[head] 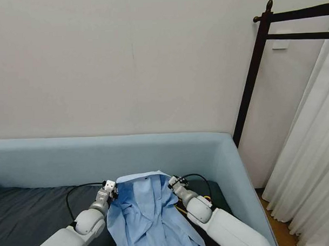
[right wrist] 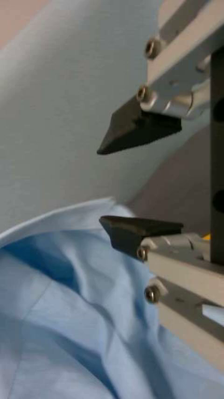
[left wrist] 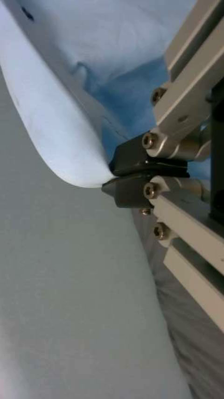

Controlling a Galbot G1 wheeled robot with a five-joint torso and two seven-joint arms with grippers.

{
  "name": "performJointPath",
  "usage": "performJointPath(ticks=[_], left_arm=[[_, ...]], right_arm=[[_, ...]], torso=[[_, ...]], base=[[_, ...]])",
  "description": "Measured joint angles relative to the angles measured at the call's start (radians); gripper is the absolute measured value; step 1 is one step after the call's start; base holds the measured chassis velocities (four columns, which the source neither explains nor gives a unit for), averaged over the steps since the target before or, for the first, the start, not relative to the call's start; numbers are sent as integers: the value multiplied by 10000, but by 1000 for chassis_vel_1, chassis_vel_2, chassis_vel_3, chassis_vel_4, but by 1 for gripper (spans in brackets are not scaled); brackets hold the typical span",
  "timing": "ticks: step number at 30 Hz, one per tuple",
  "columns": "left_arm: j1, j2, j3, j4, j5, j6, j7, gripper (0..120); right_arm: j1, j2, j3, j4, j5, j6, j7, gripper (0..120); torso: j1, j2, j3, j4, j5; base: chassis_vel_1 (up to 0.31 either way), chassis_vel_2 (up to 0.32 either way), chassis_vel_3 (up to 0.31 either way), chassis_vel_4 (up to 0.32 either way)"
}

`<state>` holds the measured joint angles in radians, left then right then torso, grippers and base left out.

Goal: Pick up the clothes from the sofa and hang them on the clothes hanger.

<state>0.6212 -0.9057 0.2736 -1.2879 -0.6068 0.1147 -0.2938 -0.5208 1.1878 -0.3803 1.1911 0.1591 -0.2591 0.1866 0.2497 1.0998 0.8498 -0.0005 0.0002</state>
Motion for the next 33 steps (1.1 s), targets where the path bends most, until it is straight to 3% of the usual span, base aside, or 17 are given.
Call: performJointPath(ticks=[7, 14, 27, 33], left_arm=[[172, -515, 109, 135, 228, -192, 122, 0], [444, -378, -11, -245, 309, -208, 92, 0], [811, -128, -358, -810, 280, -207, 49, 0], [1040, -76, -575, -976, 286, -205, 46, 0]], right_arm=[[-860, -473, 1219, 357, 1755, -184, -356, 72], [-1013, -576, 2124, -711, 3849, -1088, -1220, 97], [-753, -549, 2403, -3057, 3294, -1293, -2618, 100], [-570, -380, 2580, -3775, 3153, -1291, -3403, 86]], torso=[[0, 0, 1, 3, 0], [0, 0, 0, 4, 1], [0, 0, 1, 3, -1], [0, 0, 1, 4, -2]], base=[[0, 0, 0, 0], [0, 0, 0, 0], [0, 0, 0, 0], [0, 0, 0, 0]])
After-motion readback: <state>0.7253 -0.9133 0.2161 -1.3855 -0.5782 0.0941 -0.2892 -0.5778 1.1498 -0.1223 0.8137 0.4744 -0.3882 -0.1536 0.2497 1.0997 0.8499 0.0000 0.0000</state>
